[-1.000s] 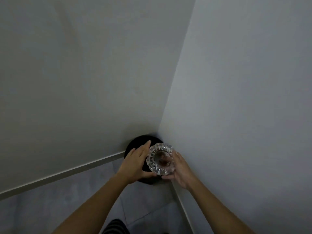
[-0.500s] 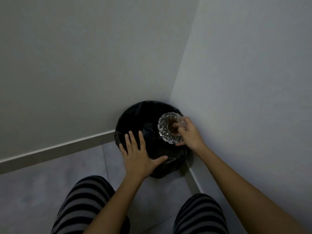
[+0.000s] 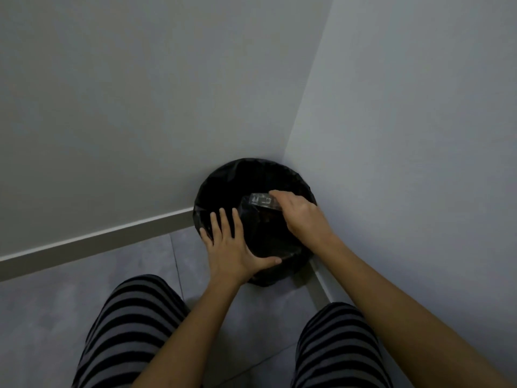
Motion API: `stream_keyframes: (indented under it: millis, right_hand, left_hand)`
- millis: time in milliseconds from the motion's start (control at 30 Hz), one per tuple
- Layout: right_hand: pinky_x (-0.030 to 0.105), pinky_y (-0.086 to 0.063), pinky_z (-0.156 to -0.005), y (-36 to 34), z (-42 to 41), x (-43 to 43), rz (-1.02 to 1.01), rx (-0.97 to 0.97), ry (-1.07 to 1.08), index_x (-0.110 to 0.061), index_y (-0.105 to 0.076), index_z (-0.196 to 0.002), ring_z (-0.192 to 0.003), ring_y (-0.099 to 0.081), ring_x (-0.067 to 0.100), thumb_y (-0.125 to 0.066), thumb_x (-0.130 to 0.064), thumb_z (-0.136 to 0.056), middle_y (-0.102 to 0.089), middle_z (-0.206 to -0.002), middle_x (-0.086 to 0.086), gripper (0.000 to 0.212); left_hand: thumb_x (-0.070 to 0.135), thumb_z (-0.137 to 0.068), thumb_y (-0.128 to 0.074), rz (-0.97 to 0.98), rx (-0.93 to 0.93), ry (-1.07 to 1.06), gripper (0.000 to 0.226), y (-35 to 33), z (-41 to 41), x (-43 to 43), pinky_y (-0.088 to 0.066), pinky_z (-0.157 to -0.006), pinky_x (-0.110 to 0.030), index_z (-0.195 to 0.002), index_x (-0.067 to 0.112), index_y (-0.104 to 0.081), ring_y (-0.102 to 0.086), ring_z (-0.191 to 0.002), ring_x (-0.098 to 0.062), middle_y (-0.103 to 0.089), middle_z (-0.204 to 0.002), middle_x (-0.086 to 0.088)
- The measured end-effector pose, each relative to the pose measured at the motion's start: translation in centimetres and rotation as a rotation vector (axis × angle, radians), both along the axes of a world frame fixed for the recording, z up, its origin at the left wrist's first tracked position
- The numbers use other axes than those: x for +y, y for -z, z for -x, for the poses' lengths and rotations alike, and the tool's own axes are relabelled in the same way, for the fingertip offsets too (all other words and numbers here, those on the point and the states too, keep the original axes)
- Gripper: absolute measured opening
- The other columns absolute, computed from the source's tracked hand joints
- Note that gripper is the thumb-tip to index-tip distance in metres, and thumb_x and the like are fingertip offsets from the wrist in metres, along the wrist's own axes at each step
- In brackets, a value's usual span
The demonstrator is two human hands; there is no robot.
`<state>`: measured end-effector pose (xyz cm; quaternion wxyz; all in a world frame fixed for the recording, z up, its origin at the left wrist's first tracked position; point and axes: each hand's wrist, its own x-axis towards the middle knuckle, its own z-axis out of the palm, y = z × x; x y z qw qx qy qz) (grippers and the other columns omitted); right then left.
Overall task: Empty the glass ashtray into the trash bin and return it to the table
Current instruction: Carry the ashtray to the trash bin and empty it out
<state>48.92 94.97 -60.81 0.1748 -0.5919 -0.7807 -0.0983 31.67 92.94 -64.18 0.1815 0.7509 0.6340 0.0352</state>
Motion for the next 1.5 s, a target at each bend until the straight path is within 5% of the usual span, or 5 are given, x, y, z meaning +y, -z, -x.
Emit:
stream_keyframes:
  millis: [300,467,1233,1433,1500]
  right_hand:
    - [0.032,-0.061,-0.054,-0.3,-1.8,-0.8,-0.156,-0.282,-0.063,-0.014,-0.054,-0.117,-0.087,-0.072,0.026,-0.046,-0.008,-0.093,-0.073,-0.102,0.004,0.026]
    - [0.040,-0.057,-0.047,1.7,-4.6,-2.6,-0.001,-0.587,-0.401,-0.011,-0.058,-0.109,-0.081,-0.069,0.036,-0.039,-0.012,-0.097,-0.070,-0.095,0.012,0.023]
    - [0.044,-0.059,-0.057,1.1,-4.6,-4.5,-0.083,-0.540,-0.317,-0.011,-0.059,-0.110,-0.091,-0.069,0.038,-0.041,-0.012,-0.094,-0.071,-0.102,0.012,0.025]
    - [0.043,-0.059,-0.056,0.6,-3.7,-3.5,-0.105,-0.511,-0.267,-0.011,-0.059,-0.110,-0.089,-0.069,0.037,-0.023,-0.009,-0.101,-0.071,-0.103,0.012,0.037]
    - [0.041,-0.059,-0.054,0.8,-4.1,-4.1,-0.097,-0.538,-0.322,-0.012,-0.061,-0.108,-0.087,-0.070,0.037,-0.032,-0.010,-0.099,-0.071,-0.102,0.011,0.030]
  left_hand:
    - [0.097,-0.049,-0.040,0.017,0.017,-0.016,0.146,-0.4,0.0,-0.3,0.009,-0.117,-0.055,-0.152,0.009,0.014,0.019,-0.147,-0.032,0.015,-0.160,-0.015]
    - [0.098,-0.048,-0.038,0.022,0.037,-0.032,0.146,-0.6,-0.4,-0.4,0.008,-0.117,-0.055,-0.152,0.009,0.012,0.017,-0.147,-0.032,0.013,-0.161,-0.015]
    - [0.098,-0.049,-0.036,0.014,0.066,-0.062,0.143,-0.5,-1.0,-1.1,0.010,-0.115,-0.056,-0.153,0.012,0.011,0.017,-0.147,-0.032,0.012,-0.161,-0.015]
    - [0.098,-0.051,-0.036,0.006,0.074,-0.072,0.141,-0.5,-0.6,-0.6,0.010,-0.116,-0.057,-0.153,0.013,0.009,0.016,-0.147,-0.032,0.010,-0.161,-0.015]
    - [0.098,-0.051,-0.036,0.011,0.075,-0.058,0.140,-0.4,-0.8,-0.7,0.009,-0.115,-0.057,-0.153,0.013,0.009,0.016,-0.147,-0.032,0.010,-0.162,-0.014]
